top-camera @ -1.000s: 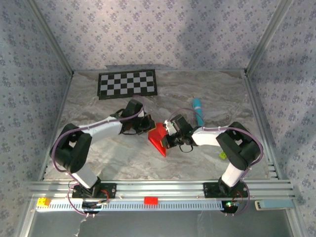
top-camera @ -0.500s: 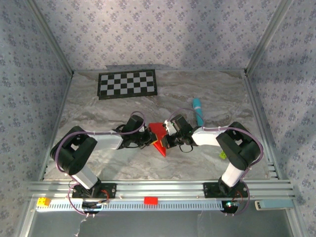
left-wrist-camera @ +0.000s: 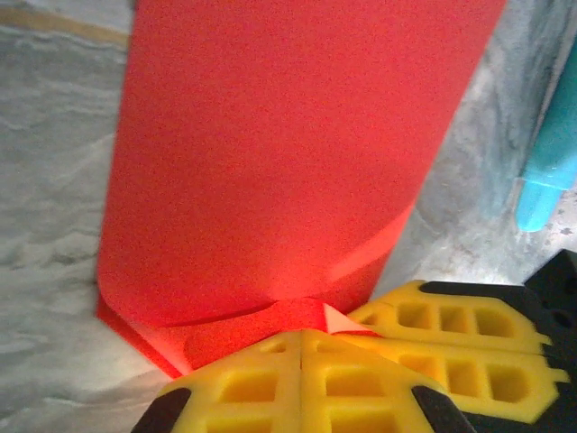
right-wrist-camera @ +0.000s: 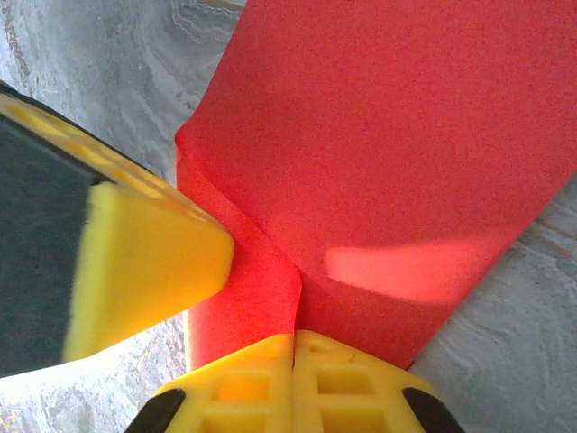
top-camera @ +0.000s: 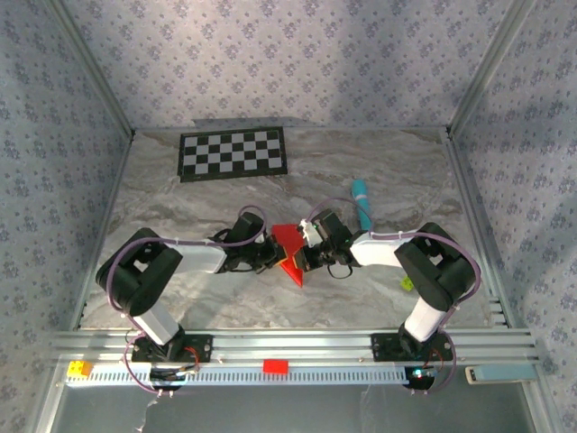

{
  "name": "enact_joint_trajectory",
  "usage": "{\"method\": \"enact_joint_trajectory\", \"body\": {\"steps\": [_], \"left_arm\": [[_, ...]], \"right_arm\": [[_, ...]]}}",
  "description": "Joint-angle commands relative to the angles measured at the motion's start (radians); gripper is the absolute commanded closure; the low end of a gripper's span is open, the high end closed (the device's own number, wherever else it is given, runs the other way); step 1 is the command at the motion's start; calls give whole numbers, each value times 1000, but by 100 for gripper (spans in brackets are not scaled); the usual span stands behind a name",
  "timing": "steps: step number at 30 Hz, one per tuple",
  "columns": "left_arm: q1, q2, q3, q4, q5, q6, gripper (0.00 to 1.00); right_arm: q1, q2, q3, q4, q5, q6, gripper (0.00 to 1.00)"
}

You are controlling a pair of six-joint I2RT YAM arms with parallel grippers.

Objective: Fold a paper plane with a square sheet of paper (pick it up from the middle)
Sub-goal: Third fold the triangle at the center of the table.

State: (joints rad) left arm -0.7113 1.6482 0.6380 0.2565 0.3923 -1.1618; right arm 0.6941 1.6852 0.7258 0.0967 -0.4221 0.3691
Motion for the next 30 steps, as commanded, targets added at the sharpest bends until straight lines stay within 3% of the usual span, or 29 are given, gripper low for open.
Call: {"method": "enact_joint_trajectory", "body": {"steps": [1, 11, 16, 19, 23, 26, 30], "left_arm": [[-10, 24, -6, -19, -28, 26, 100], [-18, 42, -5, -64, -52, 48, 100], [-19, 54, -2, -73, -52, 56, 100], [-19, 57, -1, -72, -52, 57, 100], [-20, 58, 2, -74, -53, 59, 100], [-19, 56, 2, -77, -55, 59, 100], [-20, 53, -1, -79, -60, 60, 100]], "right_arm": [[4, 24, 4, -52, 45, -8, 100], [4, 10, 34, -62, 18, -3, 97], [-3, -51, 68, -109, 17, 17, 79], [-19, -98, 77, -180, 67, 30, 75], [-45, -163, 60, -216, 45, 49, 68], [-38, -186, 42, -182, -60, 87, 69], [26, -162, 49, -166, -137, 116, 86]]}}
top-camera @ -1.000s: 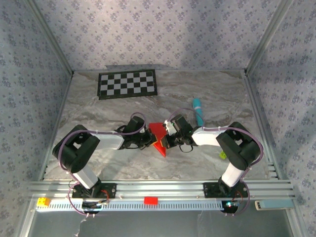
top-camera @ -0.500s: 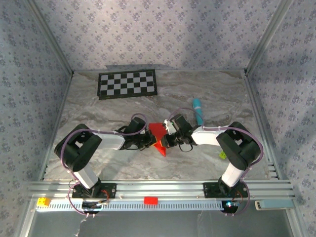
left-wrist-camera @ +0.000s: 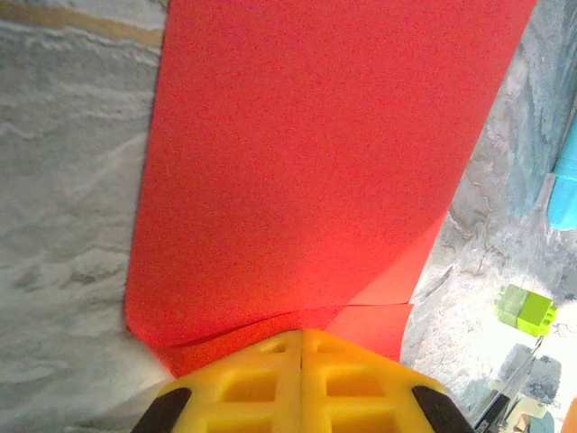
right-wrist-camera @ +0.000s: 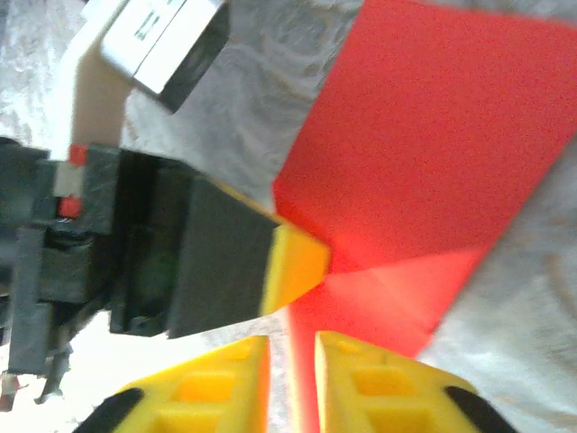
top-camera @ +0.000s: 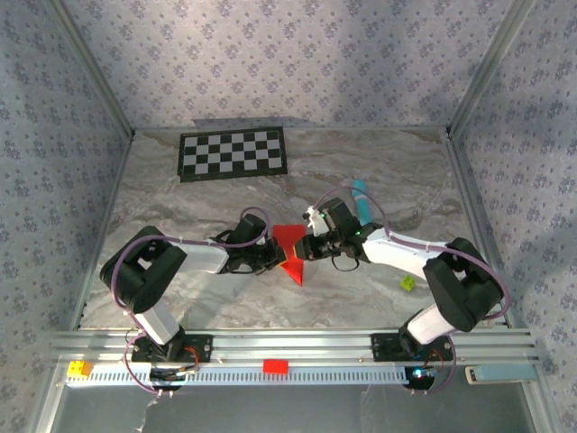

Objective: Fold a paper plane with a square sheet of paper (pick it up from the middle)
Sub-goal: Third fold the triangle at the center of the table.

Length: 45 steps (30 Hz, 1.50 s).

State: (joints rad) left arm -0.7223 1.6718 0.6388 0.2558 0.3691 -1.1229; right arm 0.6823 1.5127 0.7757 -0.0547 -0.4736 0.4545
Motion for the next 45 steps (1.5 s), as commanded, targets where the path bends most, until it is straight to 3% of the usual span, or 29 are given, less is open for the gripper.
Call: {"method": "enact_joint_trajectory", "body": {"steps": [1, 11, 24, 45], "left_arm": [[-8, 29, -3, -78, -36, 21, 100], [-10, 25, -5, -83, -36, 22, 100], [-9, 26, 0, -91, -37, 26, 100], [-8, 31, 3, -128, -67, 36, 100]], "right_arm": [[55, 23, 1, -20, -80, 34, 90], [115, 117, 38, -72, -51, 44, 99], [125, 189, 54, -126, 4, 36, 98], [101, 139, -48, -86, -28, 43, 94]]}}
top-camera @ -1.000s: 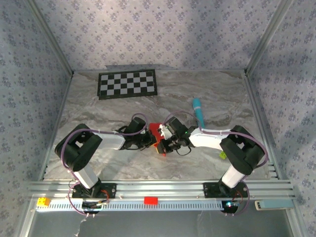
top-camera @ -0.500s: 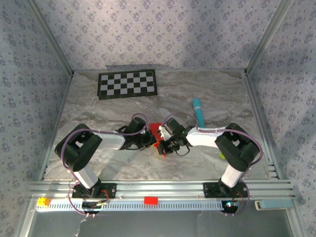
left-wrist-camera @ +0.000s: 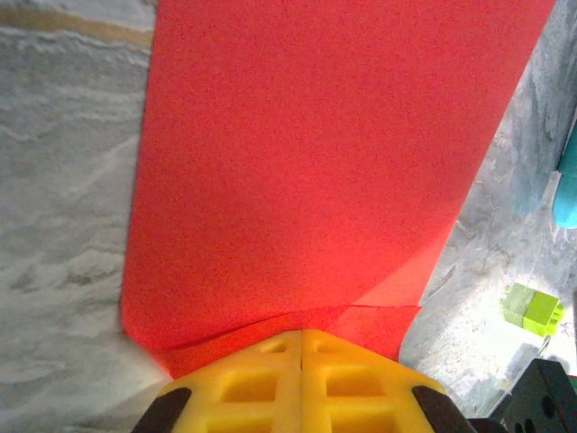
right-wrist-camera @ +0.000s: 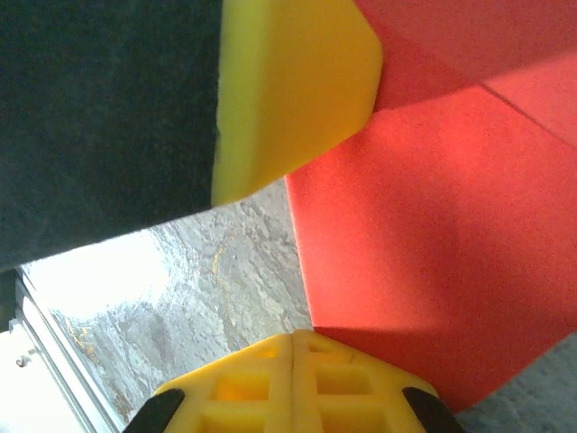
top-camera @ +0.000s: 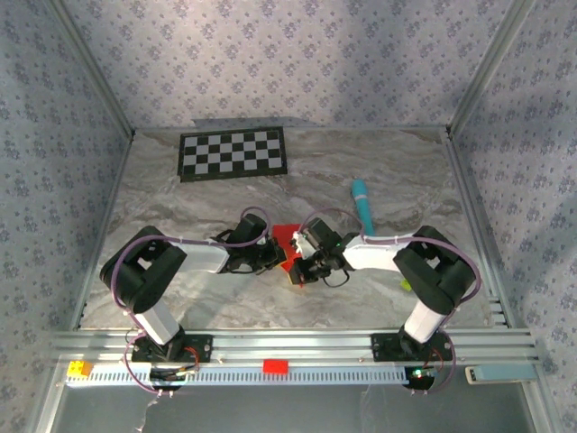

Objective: Fold a paper plane with a square sheet of paper (pick it up from the middle)
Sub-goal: Third fold the triangle at the center of the table.

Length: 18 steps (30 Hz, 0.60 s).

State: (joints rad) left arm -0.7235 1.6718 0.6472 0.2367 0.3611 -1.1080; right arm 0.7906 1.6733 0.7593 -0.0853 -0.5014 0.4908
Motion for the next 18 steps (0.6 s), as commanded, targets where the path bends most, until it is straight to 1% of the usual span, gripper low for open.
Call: {"method": "enact_joint_trajectory", "body": {"steps": [1, 10, 18], "left_arm": [[-8, 32, -6, -109, -59, 20, 100], [-7, 43, -8, -107, -63, 8, 100], [-7, 45, -11, -98, -62, 1, 100]], "right_arm": [[-9, -28, -38, -53, 0, 5, 94], [-28, -79, -129, -9, -45, -4, 94], [-50, -144, -200, -13, -80, -37, 94]]}}
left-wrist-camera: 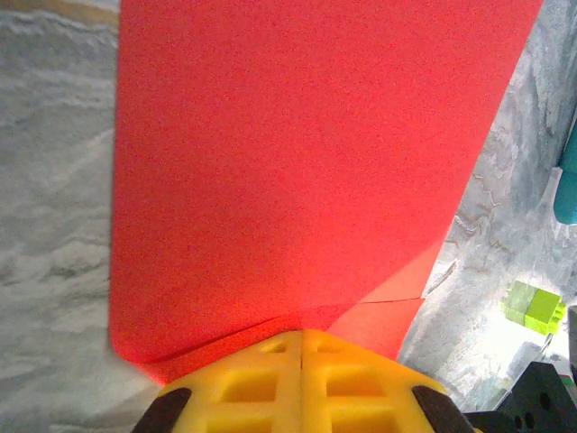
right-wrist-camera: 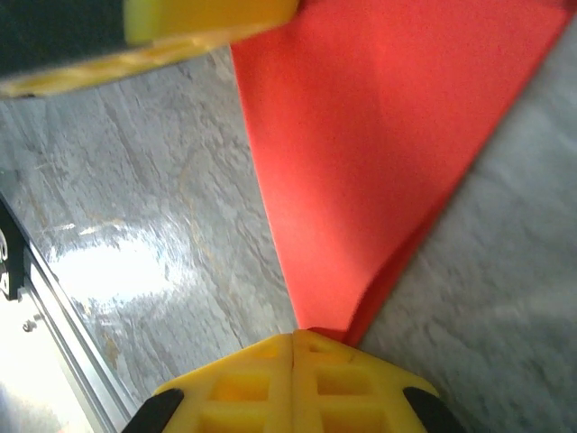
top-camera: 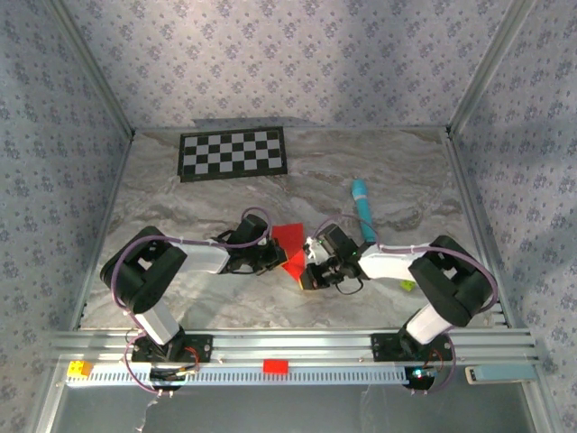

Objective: Fold a paper plane with a square sheet of paper (pick it up from the middle)
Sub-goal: Third fold the triangle at the center of the table.

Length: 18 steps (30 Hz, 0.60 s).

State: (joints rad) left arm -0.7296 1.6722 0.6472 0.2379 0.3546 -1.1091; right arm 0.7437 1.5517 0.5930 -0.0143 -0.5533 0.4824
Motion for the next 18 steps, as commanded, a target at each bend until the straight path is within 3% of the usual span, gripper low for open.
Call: {"method": "enact_joint_trajectory", "body": {"steps": [1, 10, 18], "left_arm": [[-2, 46, -12, -98, -56, 2, 100], [-3, 37, -9, -95, -49, 1, 100], [-3, 35, -8, -91, -51, -2, 100]], "right_arm": [[-4, -31, -36, -91, -34, -36, 94], [-55, -150, 17, -72, -118, 23, 94], [-49, 16, 144, -45, -86, 86, 92]]}}
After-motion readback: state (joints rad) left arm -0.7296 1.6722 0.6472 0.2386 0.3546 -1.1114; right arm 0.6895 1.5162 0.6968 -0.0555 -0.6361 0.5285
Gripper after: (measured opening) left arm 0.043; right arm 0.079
